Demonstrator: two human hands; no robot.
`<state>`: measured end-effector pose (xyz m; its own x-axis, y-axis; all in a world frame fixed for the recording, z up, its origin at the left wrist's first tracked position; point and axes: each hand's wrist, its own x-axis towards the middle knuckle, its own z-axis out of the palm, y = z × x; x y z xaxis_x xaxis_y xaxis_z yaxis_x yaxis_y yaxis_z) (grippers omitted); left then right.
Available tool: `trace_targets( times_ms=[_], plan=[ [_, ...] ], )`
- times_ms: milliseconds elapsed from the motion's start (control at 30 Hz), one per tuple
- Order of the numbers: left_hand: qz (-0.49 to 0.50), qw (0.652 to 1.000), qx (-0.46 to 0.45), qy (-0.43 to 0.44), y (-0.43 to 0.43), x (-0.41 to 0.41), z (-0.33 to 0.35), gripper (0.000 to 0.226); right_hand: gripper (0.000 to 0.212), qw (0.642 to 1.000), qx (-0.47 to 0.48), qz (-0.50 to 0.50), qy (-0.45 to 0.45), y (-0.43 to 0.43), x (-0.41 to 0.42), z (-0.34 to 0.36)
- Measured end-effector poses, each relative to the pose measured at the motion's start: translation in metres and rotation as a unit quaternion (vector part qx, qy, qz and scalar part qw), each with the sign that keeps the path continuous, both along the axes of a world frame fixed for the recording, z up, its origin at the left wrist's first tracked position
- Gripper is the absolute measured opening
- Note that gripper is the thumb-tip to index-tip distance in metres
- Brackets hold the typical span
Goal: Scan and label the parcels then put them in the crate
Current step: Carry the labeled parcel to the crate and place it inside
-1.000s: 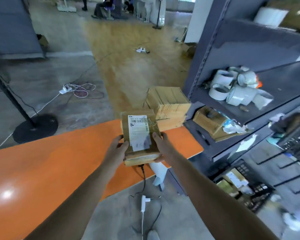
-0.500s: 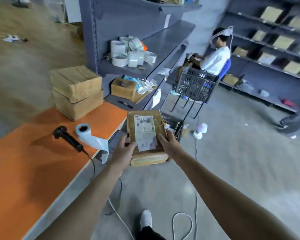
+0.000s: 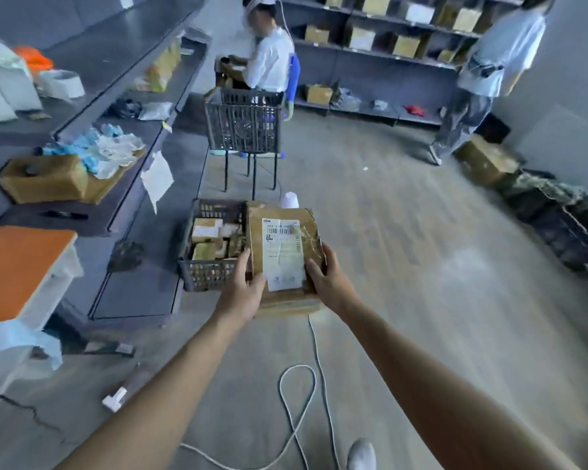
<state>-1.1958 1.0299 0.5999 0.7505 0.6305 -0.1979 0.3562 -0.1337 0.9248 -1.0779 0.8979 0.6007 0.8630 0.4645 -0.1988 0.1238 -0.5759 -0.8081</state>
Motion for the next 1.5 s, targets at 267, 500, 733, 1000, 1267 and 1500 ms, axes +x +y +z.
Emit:
trace_targets(
  times_ms=[267,500,733,1000,1267,1500],
  plan=[
    [-0.041,0.998,0.032,0.044,-0.153,0.172,-0.008,0.054,0.058,0.999,-0.012,-0.035,-0.004,-0.158,0.162,-0.019],
    [-0.041,0.996,0.023,0.07,-0.205,0.267,-0.003,0.058,0.058,1.0,-0.024,0.0,-0.012,-0.21,0.264,-0.013],
    [-0.002,0.999,-0.019,0.046,-0.175,0.339,-0.011,0.057,0.059,0.999,-0.025,0.04,-0.013,-0.176,0.346,-0.014],
    [0.082,0.993,-0.089,-0.011,-0.075,0.422,-0.033,0.054,0.059,0.991,-0.053,0.12,-0.028,-0.051,0.456,-0.023],
    [0.177,0.977,-0.116,-0.003,0.048,0.467,-0.032,0.056,0.05,0.978,-0.061,0.199,-0.015,0.108,0.515,-0.021],
    [0.229,0.954,-0.193,0.025,0.12,0.488,-0.042,0.07,0.048,0.962,-0.049,0.269,0.014,0.219,0.55,-0.04]
  ],
)
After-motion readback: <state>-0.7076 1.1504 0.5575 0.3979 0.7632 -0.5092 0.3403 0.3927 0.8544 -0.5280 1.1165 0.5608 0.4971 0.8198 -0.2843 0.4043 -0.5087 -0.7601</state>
